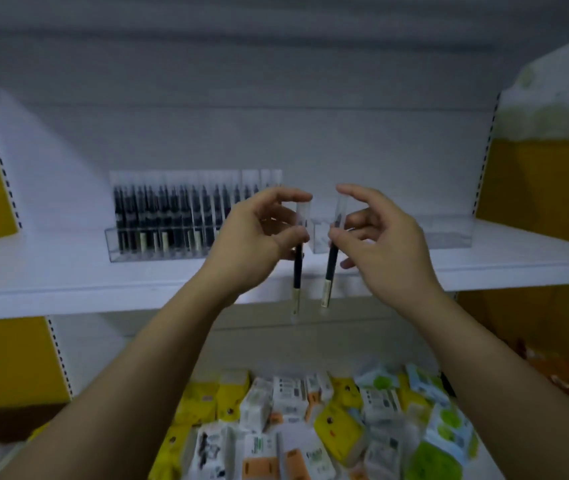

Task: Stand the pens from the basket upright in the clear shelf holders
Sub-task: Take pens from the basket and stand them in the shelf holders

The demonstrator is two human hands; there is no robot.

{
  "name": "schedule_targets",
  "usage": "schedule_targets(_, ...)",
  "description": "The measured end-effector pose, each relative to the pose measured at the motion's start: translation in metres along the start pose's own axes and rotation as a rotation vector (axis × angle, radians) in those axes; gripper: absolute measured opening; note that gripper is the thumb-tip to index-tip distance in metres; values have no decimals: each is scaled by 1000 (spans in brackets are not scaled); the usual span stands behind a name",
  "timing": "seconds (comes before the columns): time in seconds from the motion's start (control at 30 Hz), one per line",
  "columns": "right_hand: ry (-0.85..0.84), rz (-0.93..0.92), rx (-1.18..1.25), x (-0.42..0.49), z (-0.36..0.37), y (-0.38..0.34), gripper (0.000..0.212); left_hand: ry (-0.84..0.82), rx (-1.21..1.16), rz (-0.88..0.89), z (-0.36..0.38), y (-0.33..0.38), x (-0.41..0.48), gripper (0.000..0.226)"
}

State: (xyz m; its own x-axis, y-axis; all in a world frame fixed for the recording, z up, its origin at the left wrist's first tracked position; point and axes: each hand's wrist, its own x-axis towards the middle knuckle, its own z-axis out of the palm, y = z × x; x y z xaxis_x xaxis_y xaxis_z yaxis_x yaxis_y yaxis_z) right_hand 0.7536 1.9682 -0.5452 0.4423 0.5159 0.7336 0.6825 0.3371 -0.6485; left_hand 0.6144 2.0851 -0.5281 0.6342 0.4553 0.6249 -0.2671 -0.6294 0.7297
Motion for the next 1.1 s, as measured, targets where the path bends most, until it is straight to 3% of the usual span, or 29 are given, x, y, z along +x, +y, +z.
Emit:
schedule_targets(0.5,68,-148,26,122,30,26,41,262,277,172,-26,-8,101,32)
schedule_targets(0.87,1,-116,93,155,62,65,32,283,428,208,-33,-39,134,32)
schedule_targets(1.1,-22,-140,99,166,65,65,33,250,460,114,-37,-53,138,30)
